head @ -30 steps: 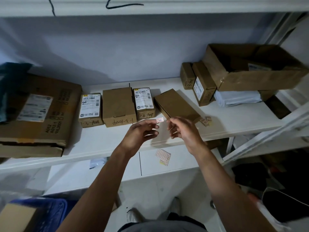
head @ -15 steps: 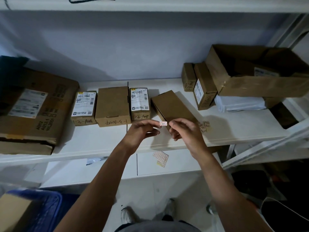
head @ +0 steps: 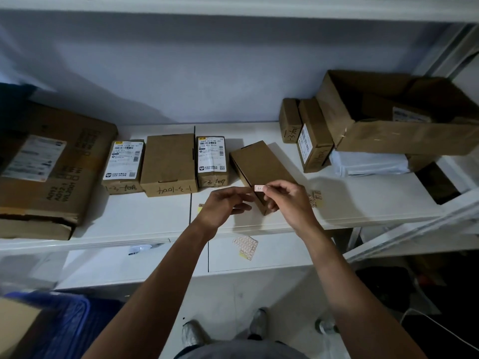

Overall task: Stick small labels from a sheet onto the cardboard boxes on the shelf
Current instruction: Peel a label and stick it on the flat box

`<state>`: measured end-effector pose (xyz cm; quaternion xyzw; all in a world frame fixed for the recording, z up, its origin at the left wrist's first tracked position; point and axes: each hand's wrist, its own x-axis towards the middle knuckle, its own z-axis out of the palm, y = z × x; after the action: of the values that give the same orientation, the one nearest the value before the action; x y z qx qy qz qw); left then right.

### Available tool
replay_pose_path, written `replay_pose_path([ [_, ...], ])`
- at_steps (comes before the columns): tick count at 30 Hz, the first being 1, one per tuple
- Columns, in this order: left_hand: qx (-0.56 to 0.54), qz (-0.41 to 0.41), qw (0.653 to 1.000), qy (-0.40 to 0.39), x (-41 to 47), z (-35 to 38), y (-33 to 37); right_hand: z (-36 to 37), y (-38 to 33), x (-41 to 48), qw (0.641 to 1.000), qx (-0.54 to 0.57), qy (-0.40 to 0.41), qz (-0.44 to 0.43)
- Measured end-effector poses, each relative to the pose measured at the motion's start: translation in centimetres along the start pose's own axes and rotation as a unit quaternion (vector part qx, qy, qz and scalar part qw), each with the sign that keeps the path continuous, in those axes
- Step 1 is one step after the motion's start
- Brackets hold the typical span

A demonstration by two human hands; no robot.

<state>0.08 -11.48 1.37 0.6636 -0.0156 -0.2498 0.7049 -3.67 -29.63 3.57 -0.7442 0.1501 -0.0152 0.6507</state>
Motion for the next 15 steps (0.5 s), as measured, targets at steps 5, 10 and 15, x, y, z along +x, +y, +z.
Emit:
replay_pose_path([
  [5,0.061,-0.012,0.998,0.031,0.2,0.3,-1.2,-1.5,1.1,1.9,0.996,-0.016,0.083,-0.009],
  [10,0.092,-0.025,0.994,0.045,0.2,0.5,-2.2,-3.1,3.0,2.6,0.976,-0.179,0.115,-0.055],
  [15,0.092,-0.021,0.995,0.032,-0.2,1.0,-1.7,-2.8,3.1,2.3,0.983,-0.148,0.110,-0.025],
])
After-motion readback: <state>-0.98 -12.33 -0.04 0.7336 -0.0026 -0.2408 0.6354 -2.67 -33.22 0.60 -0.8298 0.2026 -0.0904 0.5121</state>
